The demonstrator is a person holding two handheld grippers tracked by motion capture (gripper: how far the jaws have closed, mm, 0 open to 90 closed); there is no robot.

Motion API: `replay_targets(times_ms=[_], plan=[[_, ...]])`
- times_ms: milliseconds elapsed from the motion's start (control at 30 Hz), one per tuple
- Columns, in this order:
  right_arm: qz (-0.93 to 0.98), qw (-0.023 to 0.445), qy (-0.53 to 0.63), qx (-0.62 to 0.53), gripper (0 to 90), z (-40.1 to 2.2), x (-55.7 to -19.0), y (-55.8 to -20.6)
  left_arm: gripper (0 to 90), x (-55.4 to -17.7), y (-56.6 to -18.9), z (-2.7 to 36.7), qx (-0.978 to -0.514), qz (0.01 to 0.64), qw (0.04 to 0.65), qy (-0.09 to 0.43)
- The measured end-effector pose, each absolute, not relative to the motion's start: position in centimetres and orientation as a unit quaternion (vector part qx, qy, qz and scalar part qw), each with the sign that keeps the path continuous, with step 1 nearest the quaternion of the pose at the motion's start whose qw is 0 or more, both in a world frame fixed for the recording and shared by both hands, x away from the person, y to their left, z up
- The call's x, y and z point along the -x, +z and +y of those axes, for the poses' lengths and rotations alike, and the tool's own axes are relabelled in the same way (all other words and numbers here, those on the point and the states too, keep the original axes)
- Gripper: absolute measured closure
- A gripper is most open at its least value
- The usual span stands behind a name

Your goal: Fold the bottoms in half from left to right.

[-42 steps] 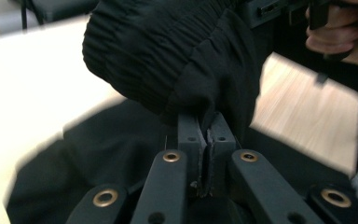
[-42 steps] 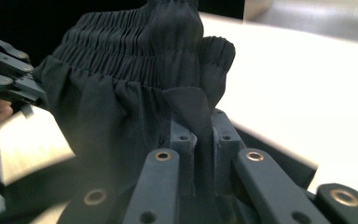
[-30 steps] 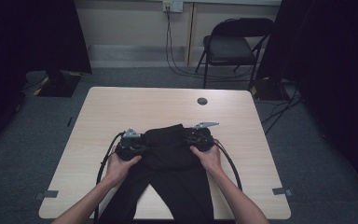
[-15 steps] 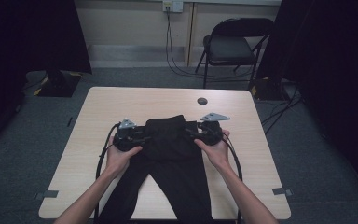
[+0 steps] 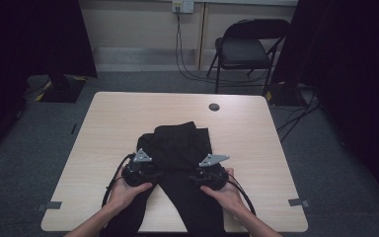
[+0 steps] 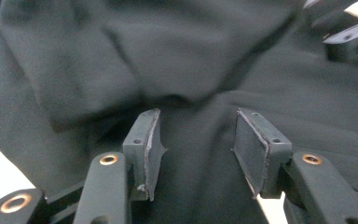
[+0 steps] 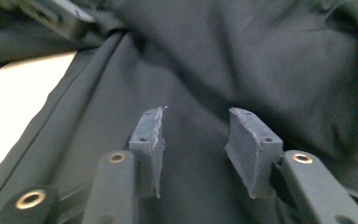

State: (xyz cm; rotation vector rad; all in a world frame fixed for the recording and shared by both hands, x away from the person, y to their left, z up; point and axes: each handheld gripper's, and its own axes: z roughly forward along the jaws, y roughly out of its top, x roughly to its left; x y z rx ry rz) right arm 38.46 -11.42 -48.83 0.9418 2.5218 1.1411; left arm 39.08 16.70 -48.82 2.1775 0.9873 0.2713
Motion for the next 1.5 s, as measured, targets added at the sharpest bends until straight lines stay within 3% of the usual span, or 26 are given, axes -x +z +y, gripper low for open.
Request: replay_targets(times_ms=[233, 367, 567, 700, 767, 867, 967, 1067, 1267, 1333, 1500], plan=[[0.855, 0.132, 0.379, -0.329, 51.4, -9.7, -41.5, -49.7, 55.3, -41.7, -49.0, 17.1, -0.842, 0.386, 0.351, 0.139], [0.849, 0.149, 0.378, -0.339, 50.9, -8.8, -44.0, -49.9, 55.1, -45.2, -49.2, 16.5, -0.829, 0.403, 0.345, 0.177], [0.835, 0.165, 0.378, -0.363, 50.9, -8.1, -48.5, -50.0, 55.3, -50.6, -49.2, 16.0, -0.817, 0.428, 0.335, 0.194], [0.834, 0.168, 0.365, -0.378, 47.9, -8.1, -50.5, -49.8, 53.7, -51.8, -49.2, 15.6, -0.812, 0.436, 0.336, 0.195], [0.839, 0.163, 0.35, -0.382, 39.6, -8.7, -50.1, -49.3, 53.5, -50.5, -48.3, 15.6, -0.823, 0.403, 0.358, 0.181], [0.835, 0.162, 0.368, -0.376, 40.6, -9.5, -49.0, -48.6, 55.5, -48.8, -47.0, 15.9, -0.823, 0.377, 0.388, 0.174], [0.838, 0.161, 0.38, -0.357, 45.6, -11.1, -46.7, -47.3, 64.1, -45.8, -45.9, 15.7, -0.832, 0.337, 0.408, 0.166], [0.839, 0.155, 0.391, -0.345, 54.8, -12.8, -43.8, -46.7, 80.1, -42.0, -45.7, 14.8, -0.838, 0.305, 0.43, 0.14], [0.843, 0.155, 0.381, -0.346, 62.2, -14.4, -40.5, -46.8, 80.4, -38.2, -46.2, 12.6, -0.853, 0.268, 0.44, 0.078], [0.84, 0.15, 0.386, -0.35, 63.3, -15.1, -39.4, -47.0, 74.6, -37.5, -47.0, 11.5, -0.855, 0.27, 0.44, 0.053], [0.845, 0.15, 0.371, -0.355, 61.9, -16.0, -39.0, -48.4, 72.2, -37.4, -48.5, 9.9, -0.872, 0.254, 0.417, 0.05]])
